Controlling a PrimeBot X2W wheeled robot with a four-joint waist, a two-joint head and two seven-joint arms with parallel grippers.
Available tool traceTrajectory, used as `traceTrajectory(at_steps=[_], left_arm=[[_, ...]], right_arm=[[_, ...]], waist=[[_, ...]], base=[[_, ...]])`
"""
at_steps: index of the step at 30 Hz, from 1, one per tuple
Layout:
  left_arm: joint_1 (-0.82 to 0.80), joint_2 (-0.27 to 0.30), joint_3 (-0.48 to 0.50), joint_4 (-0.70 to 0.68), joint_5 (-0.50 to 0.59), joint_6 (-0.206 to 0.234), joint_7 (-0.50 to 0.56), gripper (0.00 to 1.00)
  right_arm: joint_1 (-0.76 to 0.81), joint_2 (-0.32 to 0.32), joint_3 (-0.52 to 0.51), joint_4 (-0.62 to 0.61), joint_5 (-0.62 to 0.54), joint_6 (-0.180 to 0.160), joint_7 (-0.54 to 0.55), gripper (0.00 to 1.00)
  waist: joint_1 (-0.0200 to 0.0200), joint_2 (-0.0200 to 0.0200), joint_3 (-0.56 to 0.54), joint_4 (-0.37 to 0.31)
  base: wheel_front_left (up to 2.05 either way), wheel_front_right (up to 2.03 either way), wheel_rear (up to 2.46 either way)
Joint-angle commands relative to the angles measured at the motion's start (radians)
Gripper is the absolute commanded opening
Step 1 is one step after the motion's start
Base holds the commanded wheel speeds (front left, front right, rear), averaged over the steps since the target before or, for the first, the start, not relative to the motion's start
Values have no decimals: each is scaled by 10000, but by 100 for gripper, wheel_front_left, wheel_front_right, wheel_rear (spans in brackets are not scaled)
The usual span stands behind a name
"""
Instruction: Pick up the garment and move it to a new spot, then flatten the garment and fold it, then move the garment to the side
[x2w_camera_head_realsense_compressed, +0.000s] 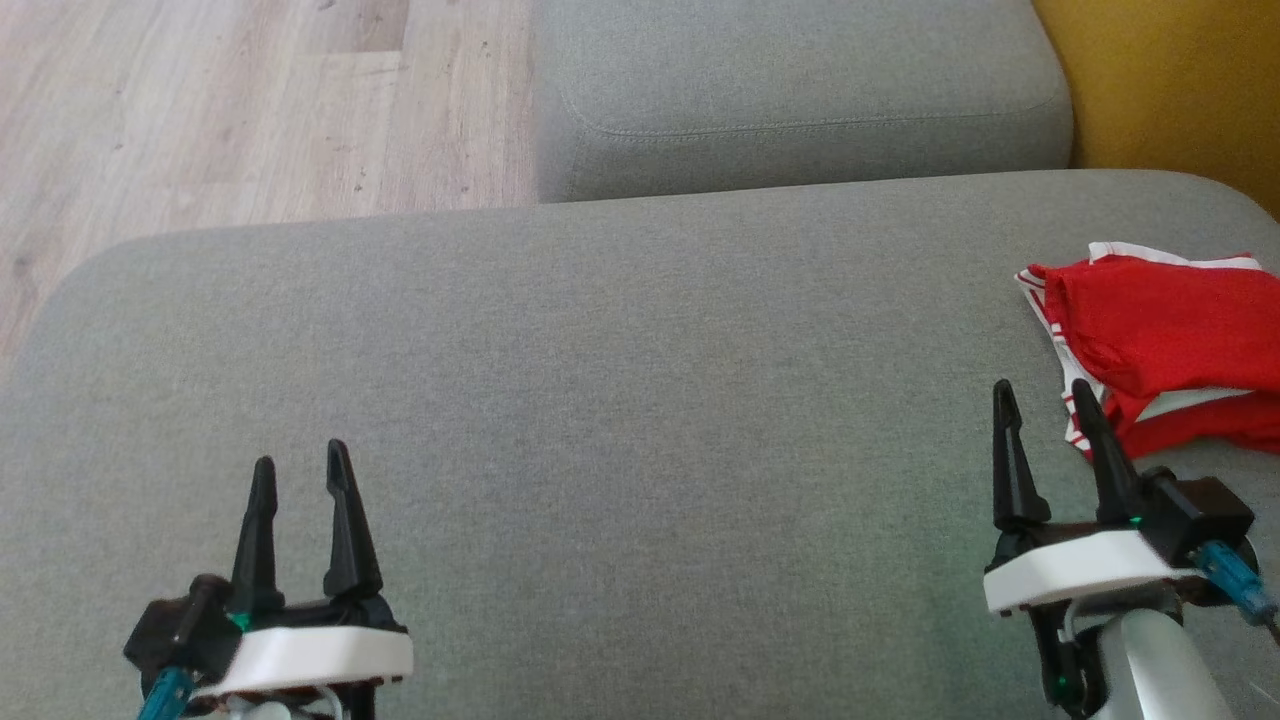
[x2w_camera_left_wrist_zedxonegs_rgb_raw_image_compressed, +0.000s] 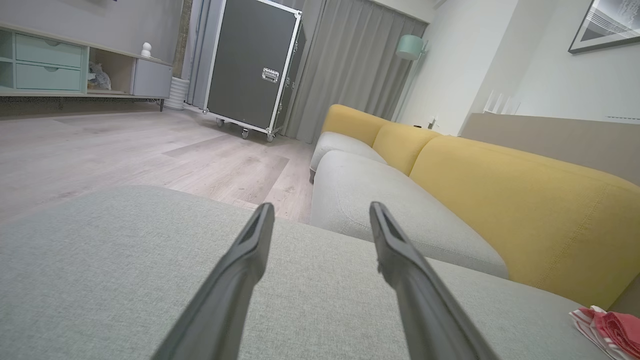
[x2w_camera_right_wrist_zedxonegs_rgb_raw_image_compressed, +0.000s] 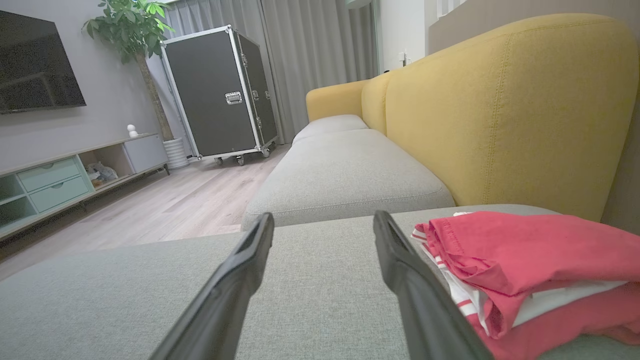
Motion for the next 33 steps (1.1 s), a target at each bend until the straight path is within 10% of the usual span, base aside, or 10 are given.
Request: traceTrajectory(at_steps=[1, 8, 9, 33], left_arm=[[-323, 43, 355, -311, 9, 41, -51, 100], [-318, 43, 439, -346, 29, 99, -51, 100], [10, -4, 64, 20, -1, 84, 0, 0], [-58, -4, 333, 468, -1972, -71, 619, 0]], right_arm=[[-221, -34, 255, -360, -3, -9, -110, 100], [-220, -34, 302, -324, 37, -9, -110, 100], [3, 4, 42, 33, 5, -2, 2, 0], [103, 9, -129, 258, 2360, -3, 612, 0]], waist=[[0, -1, 4, 6], [0, -1, -11, 6], [0, -1, -10, 7], [0, -1, 55, -28]], base=[[0, 0, 0], [0, 0, 0], [0, 0, 0], [0, 0, 0]])
